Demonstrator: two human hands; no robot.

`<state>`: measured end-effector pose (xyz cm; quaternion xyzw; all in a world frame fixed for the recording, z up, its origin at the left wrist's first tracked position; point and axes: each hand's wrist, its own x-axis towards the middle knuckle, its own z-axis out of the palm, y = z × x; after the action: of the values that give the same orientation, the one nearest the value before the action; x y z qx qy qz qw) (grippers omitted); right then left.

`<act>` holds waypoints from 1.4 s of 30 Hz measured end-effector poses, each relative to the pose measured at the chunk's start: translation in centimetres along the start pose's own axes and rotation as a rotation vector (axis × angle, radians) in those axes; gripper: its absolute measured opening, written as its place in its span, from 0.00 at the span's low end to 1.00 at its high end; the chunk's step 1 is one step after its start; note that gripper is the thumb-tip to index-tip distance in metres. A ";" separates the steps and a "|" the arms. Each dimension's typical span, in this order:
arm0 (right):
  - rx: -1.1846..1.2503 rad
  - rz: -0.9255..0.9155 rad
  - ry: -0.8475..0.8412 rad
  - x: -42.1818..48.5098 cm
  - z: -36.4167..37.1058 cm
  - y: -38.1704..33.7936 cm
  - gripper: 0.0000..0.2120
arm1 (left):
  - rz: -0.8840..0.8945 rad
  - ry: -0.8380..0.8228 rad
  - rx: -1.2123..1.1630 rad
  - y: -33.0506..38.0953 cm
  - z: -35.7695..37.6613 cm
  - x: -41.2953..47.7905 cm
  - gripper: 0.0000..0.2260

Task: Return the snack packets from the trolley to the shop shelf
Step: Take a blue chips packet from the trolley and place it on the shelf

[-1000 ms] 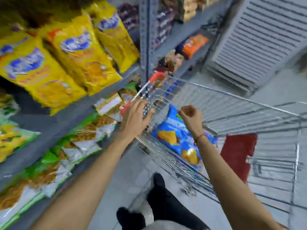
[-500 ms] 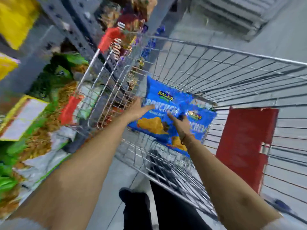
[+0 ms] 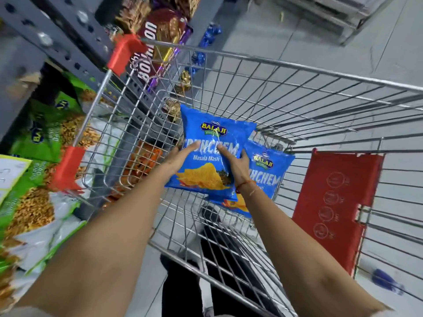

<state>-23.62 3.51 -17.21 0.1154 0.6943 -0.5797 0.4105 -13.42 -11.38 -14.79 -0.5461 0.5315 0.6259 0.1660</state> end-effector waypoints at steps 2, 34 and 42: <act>0.014 -0.002 -0.006 -1.0 0.0 -1.1 0.42 | 0.054 -0.025 -0.013 0.5 -1.0 -1.6 0.55; 0.307 -1.206 -0.878 -50.8 20.6 -38.3 0.04 | 1.540 0.875 -0.227 11.0 -26.0 -57.4 0.37; 0.260 -1.210 -1.049 -57.7 31.0 -38.9 0.18 | 1.517 1.038 -0.301 8.0 -35.3 -63.2 0.34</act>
<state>1.87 -17.86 51.28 -0.5201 0.2808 -0.7559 0.2815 20.26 -20.76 49.16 -0.2801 0.6672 0.3069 -0.6182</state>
